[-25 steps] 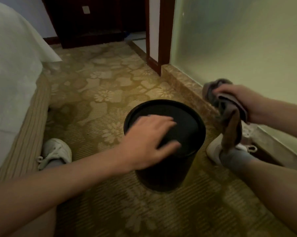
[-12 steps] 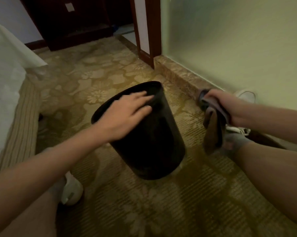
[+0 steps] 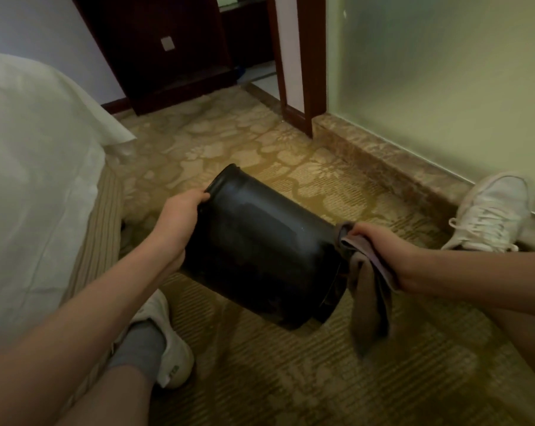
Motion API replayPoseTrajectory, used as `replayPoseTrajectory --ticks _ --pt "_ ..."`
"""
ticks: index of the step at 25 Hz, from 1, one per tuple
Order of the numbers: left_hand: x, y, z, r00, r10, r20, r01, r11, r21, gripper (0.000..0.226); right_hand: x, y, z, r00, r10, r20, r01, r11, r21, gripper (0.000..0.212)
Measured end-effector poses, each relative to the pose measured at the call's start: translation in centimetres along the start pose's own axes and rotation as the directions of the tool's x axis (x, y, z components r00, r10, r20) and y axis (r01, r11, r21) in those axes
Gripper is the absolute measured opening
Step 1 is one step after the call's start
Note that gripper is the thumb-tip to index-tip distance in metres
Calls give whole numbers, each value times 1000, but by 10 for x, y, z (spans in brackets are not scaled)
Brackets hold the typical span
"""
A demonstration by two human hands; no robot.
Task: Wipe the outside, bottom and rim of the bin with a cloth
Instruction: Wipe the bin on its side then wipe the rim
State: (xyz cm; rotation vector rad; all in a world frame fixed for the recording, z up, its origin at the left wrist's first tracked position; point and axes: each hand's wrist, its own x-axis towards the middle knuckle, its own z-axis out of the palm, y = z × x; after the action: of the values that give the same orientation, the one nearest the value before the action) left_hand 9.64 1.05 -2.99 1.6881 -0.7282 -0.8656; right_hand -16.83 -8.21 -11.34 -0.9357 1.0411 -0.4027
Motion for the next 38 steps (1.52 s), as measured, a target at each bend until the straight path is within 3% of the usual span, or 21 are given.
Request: replayPoseTrajectory --ticks 3,6,8,12,14,16,18,20,23,26,29,30,32,35,38 --pt "3 -8 1 989 -147 12 148 985 -94 26 5 -16 0 987 -72 -141 71 997 -10 34" --pt "2 -31 11 960 -267 88 280 936 -214 27 18 -47 -22 926 -202 -320 179 979 -97 38" --pt "-5 -51 24 946 -297 132 320 921 -224 27 17 -60 -32 894 -269 -358 213 959 -189 32" --pt "-20 -83 38 953 -231 198 249 966 -72 30 11 -54 -46 855 -360 -374 228 908 -353 19" --pt "-23 -89 38 987 -87 133 68 988 137 30 4 -42 -55 861 -390 -327 199 849 -489 22" --pt "-20 -95 38 987 110 113 -145 916 373 35 -7 -34 -61 853 -434 -291 165 751 -639 24" --pt "-17 -100 35 968 208 142 -251 845 472 44 -14 -32 -66 798 -538 -271 146 609 -779 19" --pt "-12 -104 32 954 239 183 -297 844 446 49 -17 -33 -57 678 -699 -229 119 412 -904 17" --pt "-8 -112 28 937 256 236 -327 880 345 44 -9 -25 20 529 -849 5 239 144 -960 25" --pt "-10 -120 28 914 310 260 -387 856 341 48 11 11 112 444 -848 290 302 -163 -939 19" --pt "-11 -128 27 910 315 268 -396 850 346 38 23 26 119 444 -798 408 272 -313 -910 24" --pt "-13 -129 26 908 310 281 -397 851 343 37 20 25 98 466 -788 403 248 -321 -914 28" --pt "-18 -129 25 902 303 309 -397 862 316 39 8 24 40 527 -809 260 128 -227 -965 29" --pt "-26 -128 26 905 283 317 -377 879 291 41 -14 27 -42 480 -876 39 -99 -98 -990 21" --pt "-35 -126 28 913 281 295 -357 900 249 48 -30 30 -54 459 -888 -20 -33 6 -999 22"
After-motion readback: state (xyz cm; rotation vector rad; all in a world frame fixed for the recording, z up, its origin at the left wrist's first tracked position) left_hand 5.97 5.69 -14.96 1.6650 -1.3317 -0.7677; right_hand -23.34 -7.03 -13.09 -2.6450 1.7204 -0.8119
